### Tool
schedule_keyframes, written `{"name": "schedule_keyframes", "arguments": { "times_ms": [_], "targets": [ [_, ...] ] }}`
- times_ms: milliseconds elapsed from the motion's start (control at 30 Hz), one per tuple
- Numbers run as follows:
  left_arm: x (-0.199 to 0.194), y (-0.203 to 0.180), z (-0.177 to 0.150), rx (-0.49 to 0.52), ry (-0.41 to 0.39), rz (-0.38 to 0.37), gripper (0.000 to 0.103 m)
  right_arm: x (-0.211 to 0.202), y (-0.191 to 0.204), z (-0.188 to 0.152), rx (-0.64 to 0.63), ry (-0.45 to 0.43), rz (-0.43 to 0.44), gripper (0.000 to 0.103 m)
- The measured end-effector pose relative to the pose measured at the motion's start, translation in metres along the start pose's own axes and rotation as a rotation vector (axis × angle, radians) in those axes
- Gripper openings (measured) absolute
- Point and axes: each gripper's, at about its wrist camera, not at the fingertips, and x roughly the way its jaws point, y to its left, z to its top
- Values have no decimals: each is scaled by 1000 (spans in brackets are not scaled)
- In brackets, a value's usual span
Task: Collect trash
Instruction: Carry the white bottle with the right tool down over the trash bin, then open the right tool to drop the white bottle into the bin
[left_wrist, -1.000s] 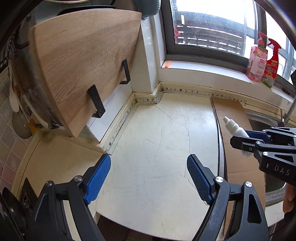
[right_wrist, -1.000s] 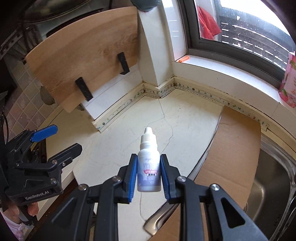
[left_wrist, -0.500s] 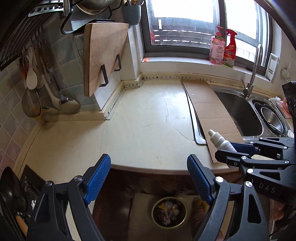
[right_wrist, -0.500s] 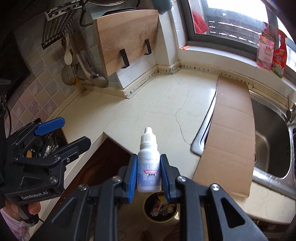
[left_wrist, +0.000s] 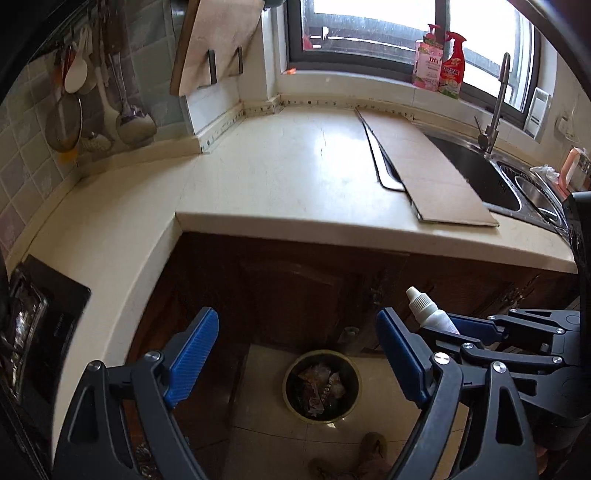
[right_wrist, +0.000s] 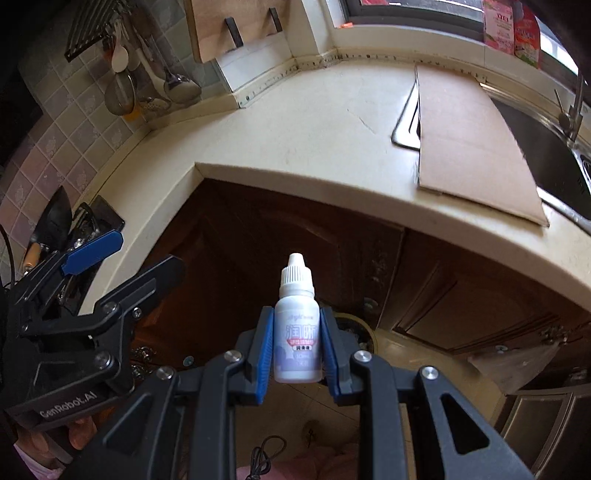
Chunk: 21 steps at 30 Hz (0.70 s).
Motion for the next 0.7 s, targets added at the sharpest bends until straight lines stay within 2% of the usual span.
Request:
{"name": "schedule_keyframes", "arguments": {
  "times_ms": [133,267,533,567,633,700],
  "targets": [
    [56,5,-42,-40,84,-13,86,58,-20,-31,61,69,9,24],
    [113,11,-81,-74,149,28,86,126,-41,-64,100,150,-2,24],
    [205,24,-138,-115,199,125,86,251,-76,-103,124,239,-1,25],
    [215,26,-144,-126,209,132,86,266,-81,-106,134,252,5,27],
    [232,31,-154,-148,229,142,86,292,-87,-109,144,275,-5,38],
    [246,37,-163,-182,252,147,90,309,-93,-111,165,277,3,41]
  ]
}}
